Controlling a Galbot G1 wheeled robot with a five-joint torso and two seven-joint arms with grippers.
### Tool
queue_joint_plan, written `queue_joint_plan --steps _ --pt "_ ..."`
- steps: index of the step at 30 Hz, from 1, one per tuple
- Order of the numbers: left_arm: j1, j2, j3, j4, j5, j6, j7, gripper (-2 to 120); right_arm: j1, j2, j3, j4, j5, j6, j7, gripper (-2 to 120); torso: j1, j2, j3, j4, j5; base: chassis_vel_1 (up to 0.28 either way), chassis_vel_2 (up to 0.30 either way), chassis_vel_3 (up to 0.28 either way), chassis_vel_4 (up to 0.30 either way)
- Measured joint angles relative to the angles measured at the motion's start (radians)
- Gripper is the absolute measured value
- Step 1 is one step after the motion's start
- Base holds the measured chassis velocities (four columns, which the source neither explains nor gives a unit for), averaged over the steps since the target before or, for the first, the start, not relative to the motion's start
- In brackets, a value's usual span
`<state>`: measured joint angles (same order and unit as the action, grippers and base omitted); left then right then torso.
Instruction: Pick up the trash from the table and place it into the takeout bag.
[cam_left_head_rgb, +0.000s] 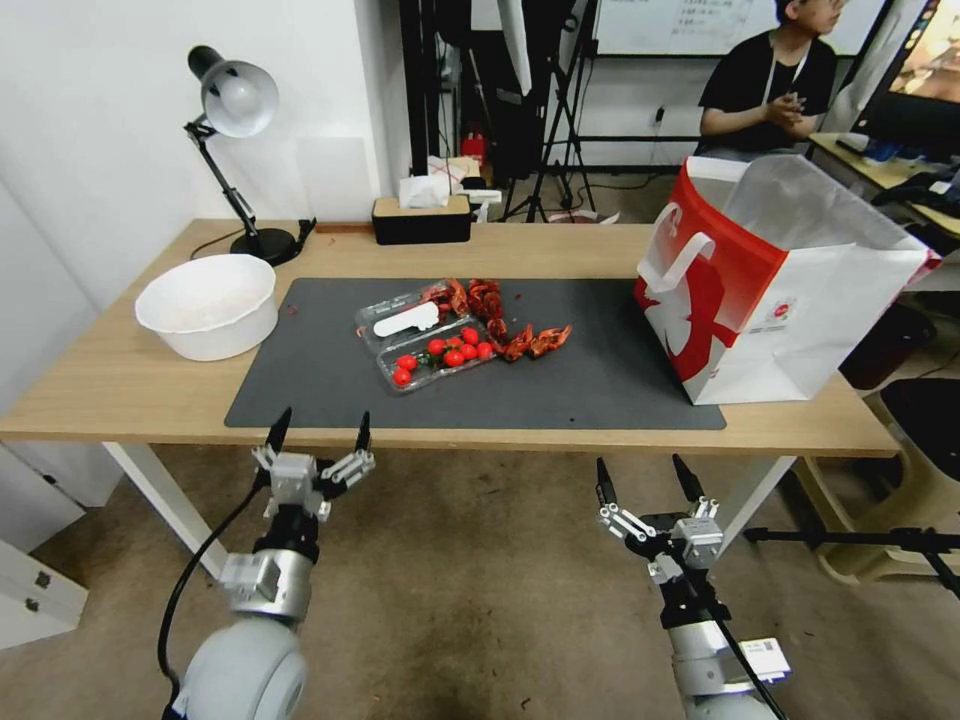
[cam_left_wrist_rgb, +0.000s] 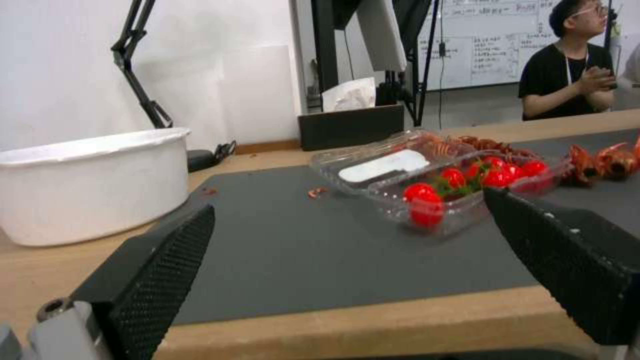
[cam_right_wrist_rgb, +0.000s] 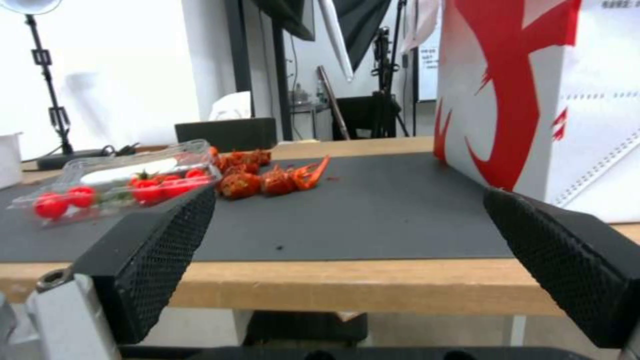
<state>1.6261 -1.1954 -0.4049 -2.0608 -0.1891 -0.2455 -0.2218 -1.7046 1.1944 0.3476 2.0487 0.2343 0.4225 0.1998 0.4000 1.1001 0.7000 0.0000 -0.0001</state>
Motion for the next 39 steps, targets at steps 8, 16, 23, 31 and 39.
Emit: queue_joint_plan --steps 8,16,23,31,39 --pt "0.030 -0.013 -0.009 0.051 0.017 -0.092 0.026 100 0.017 0.003 -0.004 -0.025 0.035 -0.012 -0.002 100 0.000 0.000 0.000 0.0000 0.0002 0.000 0.000 0.000 0.000" --pt "0.030 -0.028 0.005 0.072 0.013 -0.107 0.031 100 0.016 0.013 -0.010 -0.032 0.055 -0.016 -0.006 100 0.000 0.000 0.000 0.0000 0.0001 0.000 0.000 0.000 0.000" --pt "0.027 -0.029 0.004 0.073 0.014 -0.106 0.029 100 0.012 0.014 -0.009 -0.026 0.053 -0.013 -0.008 100 0.000 0.000 0.000 0.0000 0.0001 0.000 0.000 0.000 0.000" --pt "0.026 -0.029 0.003 0.073 0.014 -0.104 0.028 100 0.012 0.014 -0.008 -0.025 0.052 -0.012 -0.008 100 0.000 0.000 0.000 0.0000 0.0001 0.000 0.000 0.000 0.000" --pt "0.026 -0.029 0.003 0.073 0.014 -0.103 0.028 100 0.012 0.013 -0.008 -0.025 0.051 -0.011 -0.008 100 0.000 0.000 0.000 0.0000 0.0001 0.000 0.000 0.000 0.000"
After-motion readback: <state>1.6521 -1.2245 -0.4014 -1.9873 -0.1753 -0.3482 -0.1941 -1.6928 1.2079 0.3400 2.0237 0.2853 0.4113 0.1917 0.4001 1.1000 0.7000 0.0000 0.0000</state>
